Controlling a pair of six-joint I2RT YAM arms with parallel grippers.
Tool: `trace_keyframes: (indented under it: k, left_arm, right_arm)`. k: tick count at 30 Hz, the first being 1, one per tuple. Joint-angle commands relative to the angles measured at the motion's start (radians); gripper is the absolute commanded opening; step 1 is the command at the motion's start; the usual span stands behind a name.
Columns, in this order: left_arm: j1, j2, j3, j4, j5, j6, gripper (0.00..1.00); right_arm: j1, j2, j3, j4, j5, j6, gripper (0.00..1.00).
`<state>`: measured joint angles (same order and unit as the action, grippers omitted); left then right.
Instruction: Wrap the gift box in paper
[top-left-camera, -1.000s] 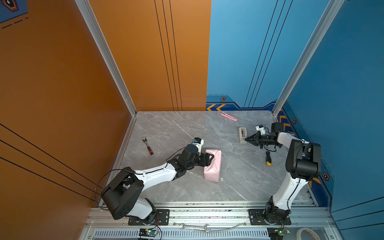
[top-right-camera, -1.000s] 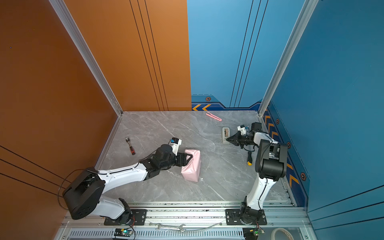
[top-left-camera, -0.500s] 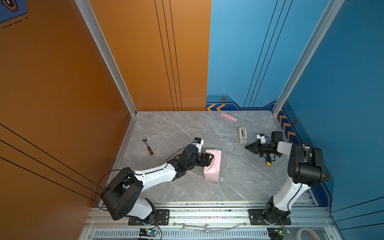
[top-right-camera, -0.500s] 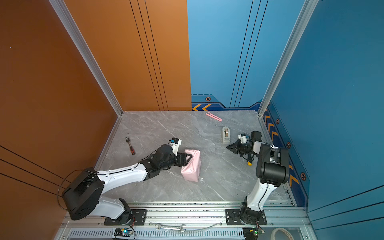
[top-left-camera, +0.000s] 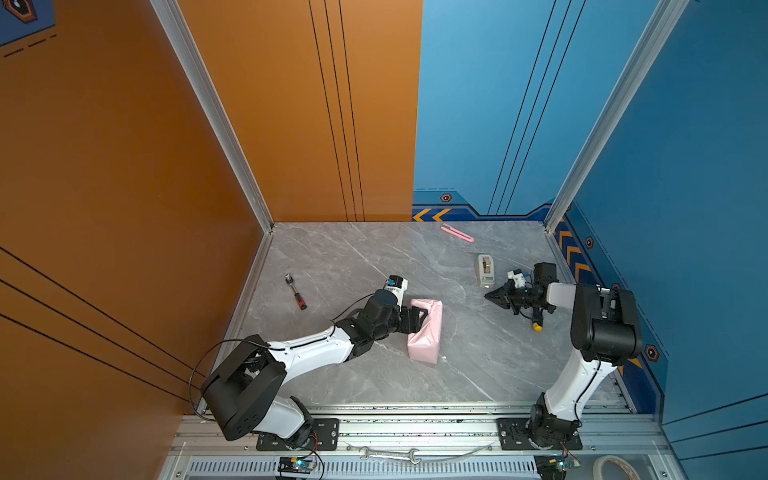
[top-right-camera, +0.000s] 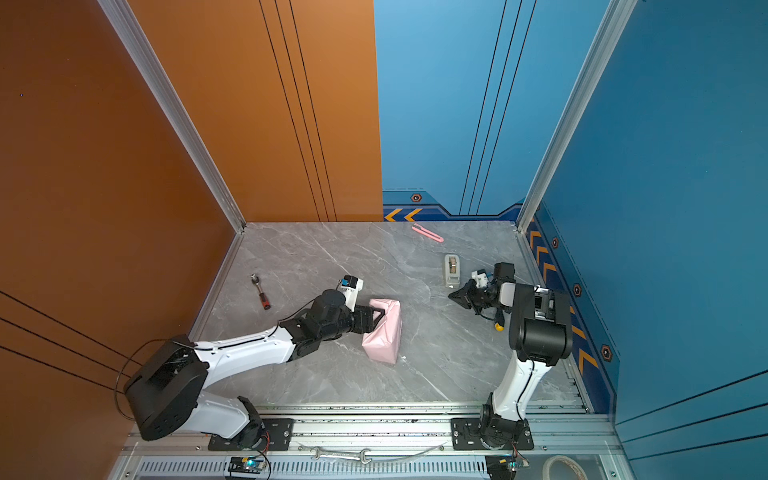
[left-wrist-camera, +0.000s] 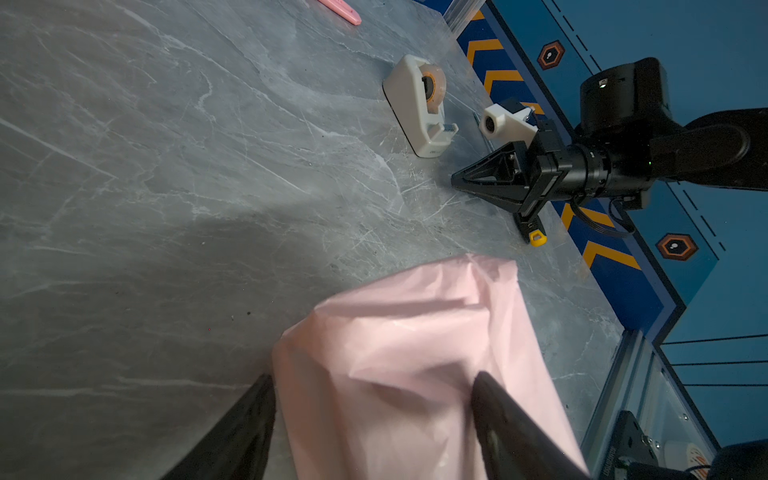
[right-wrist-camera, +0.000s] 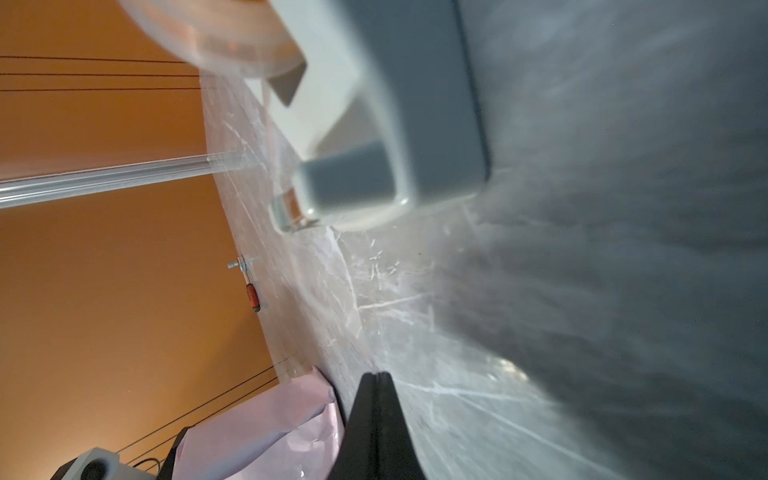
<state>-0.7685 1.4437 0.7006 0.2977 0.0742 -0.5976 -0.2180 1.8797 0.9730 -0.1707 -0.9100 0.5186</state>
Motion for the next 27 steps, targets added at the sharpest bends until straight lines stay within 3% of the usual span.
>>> trace_keyframes:
  k: [1,6,13,27]
  left_arm:
    - [-0.001,0.038,-0.036,-0.197,-0.080,0.040,0.75]
    - [-0.004,0.037,-0.038,-0.200,-0.085,0.042,0.75]
    - [-0.005,0.036,-0.040,-0.200,-0.088,0.039,0.74]
    - [-0.009,0.031,-0.042,-0.198,-0.093,0.042,0.74]
  right_arm:
    - [-0.028,0.004,-0.006,-0.016,0.072,0.002,0.00]
    - [-0.036,0.012,-0.019,-0.014,0.091,-0.004,0.00]
    - [0.039,-0.009,-0.064,0.068,0.005,0.050,0.00]
    - [-0.053,-0.014,-0.128,0.049,0.144,0.032,0.00]
